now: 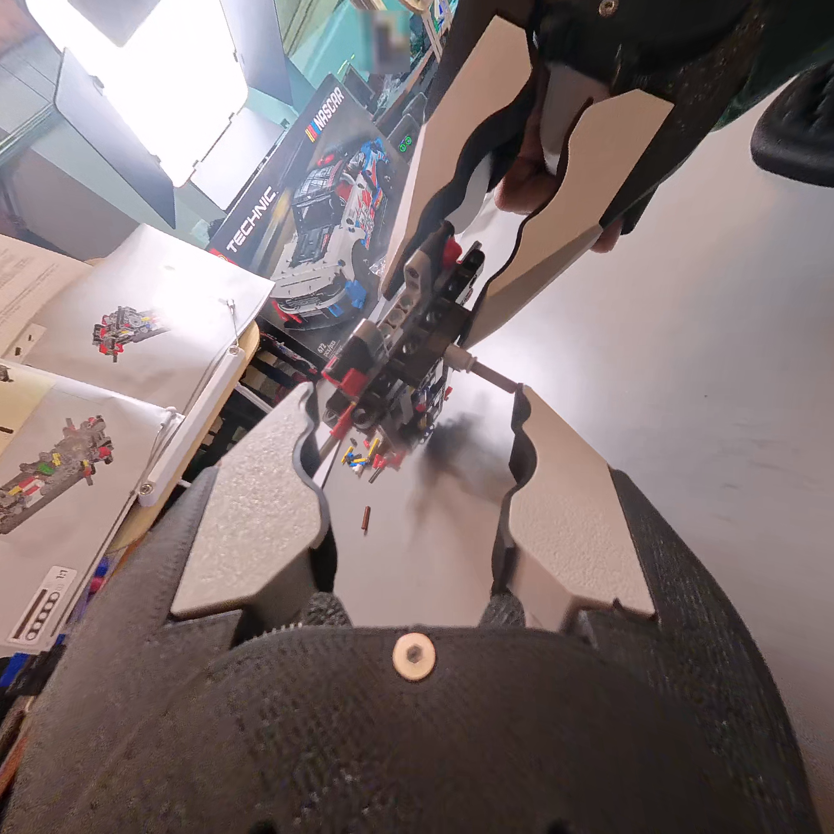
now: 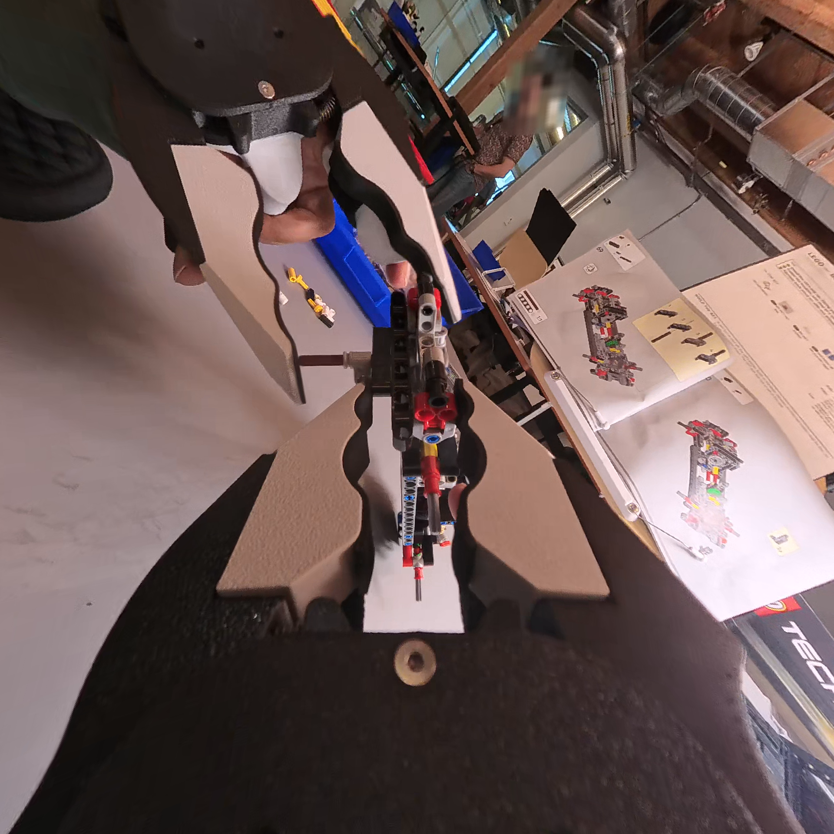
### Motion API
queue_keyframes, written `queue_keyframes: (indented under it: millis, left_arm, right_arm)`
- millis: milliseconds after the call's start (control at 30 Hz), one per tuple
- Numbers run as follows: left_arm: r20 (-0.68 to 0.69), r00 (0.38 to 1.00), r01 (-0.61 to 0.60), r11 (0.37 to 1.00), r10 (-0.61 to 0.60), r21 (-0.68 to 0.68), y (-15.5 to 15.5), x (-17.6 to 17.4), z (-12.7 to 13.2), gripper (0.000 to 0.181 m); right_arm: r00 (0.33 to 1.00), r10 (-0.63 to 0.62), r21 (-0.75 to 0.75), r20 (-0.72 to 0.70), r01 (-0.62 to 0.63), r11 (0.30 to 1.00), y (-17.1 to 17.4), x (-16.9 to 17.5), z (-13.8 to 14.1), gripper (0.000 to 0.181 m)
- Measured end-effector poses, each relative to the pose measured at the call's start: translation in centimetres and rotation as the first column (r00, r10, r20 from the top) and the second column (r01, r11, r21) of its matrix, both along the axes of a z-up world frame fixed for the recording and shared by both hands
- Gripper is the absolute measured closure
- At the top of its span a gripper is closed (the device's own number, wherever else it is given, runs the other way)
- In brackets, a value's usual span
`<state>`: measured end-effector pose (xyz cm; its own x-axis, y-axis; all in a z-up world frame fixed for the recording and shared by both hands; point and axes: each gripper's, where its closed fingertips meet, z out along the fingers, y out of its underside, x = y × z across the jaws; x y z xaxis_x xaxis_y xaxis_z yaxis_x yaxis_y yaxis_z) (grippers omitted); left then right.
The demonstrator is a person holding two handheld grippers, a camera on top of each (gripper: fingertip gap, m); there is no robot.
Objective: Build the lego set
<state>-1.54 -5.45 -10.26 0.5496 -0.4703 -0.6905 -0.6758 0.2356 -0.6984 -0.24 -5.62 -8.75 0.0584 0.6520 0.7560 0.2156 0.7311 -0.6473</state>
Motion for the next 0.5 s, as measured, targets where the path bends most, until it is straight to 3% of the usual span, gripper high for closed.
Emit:
queue_keyframes:
  millis: [500]
  left_arm:
    - [-0.074, 0.997, 0.027, 0.997, -0.032, -0.07, -0.52, -0.28, -0.98, 0.106]
  right_arm:
    - [0.995, 0.074, -0.045, 0.068, -0.071, 0.996, -0.83, -0.07, -0.53, 0.15]
